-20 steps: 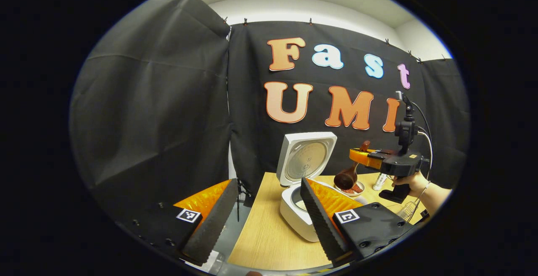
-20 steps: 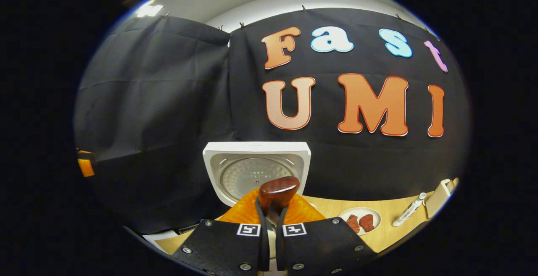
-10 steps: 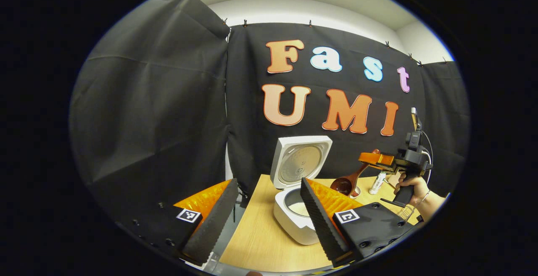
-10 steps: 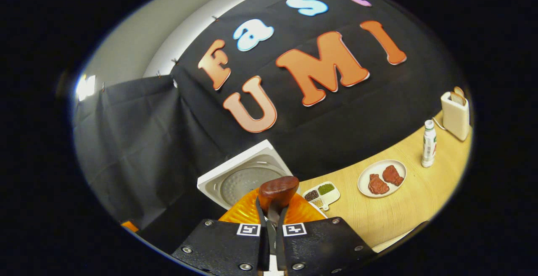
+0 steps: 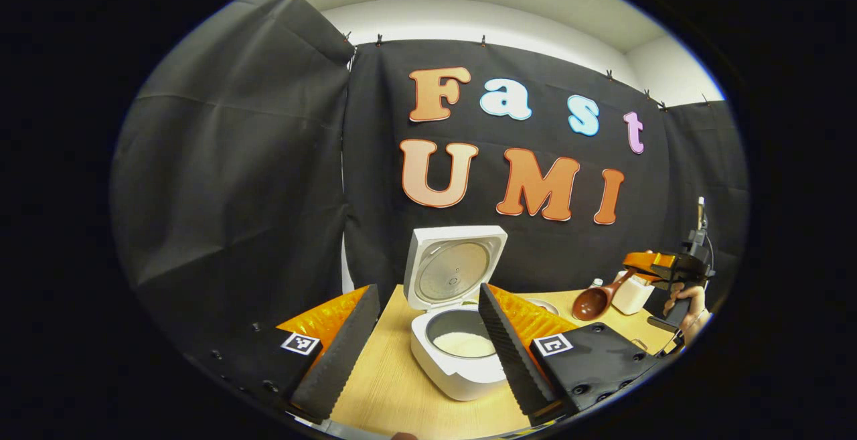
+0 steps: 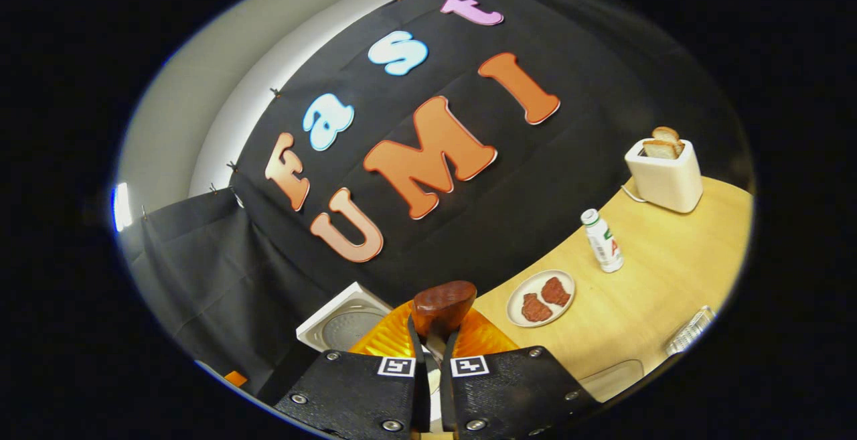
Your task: Close the left gripper, press the button to open the rice cooker; take a wooden spoon from the chopstick holder with the right hand, scoop a spoonful of rice and pour it into the rice cooker, then put the wooden spoon back into the chopstick holder.
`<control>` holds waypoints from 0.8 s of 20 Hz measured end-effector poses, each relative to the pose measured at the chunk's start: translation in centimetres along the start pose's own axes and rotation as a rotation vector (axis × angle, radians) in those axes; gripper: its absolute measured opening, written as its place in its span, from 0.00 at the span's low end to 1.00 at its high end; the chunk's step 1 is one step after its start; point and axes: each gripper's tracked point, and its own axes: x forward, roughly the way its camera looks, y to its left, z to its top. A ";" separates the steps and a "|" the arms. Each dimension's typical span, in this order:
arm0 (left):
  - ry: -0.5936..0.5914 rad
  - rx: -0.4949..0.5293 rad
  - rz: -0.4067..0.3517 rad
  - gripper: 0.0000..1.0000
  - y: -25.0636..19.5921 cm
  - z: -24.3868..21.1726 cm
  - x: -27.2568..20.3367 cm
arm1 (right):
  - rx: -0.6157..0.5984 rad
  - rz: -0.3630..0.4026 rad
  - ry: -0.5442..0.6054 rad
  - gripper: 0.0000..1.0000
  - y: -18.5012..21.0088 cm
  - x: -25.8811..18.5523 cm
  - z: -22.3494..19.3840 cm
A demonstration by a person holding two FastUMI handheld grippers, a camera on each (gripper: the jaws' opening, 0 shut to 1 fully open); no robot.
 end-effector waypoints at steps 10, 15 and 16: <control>-0.016 -0.004 -0.019 1.00 -3.0 0.7 1.5 | 0.037 -0.198 -0.083 0.05 -12.5 -8.1 5.0; -0.017 0.000 -0.021 1.00 -4.4 0.7 2.0 | 0.023 -0.300 -0.097 0.05 -18.3 -11.2 5.4; -0.016 -0.004 -0.022 1.00 -4.8 0.6 2.0 | 0.020 -0.318 -0.092 0.05 -19.5 -11.6 5.2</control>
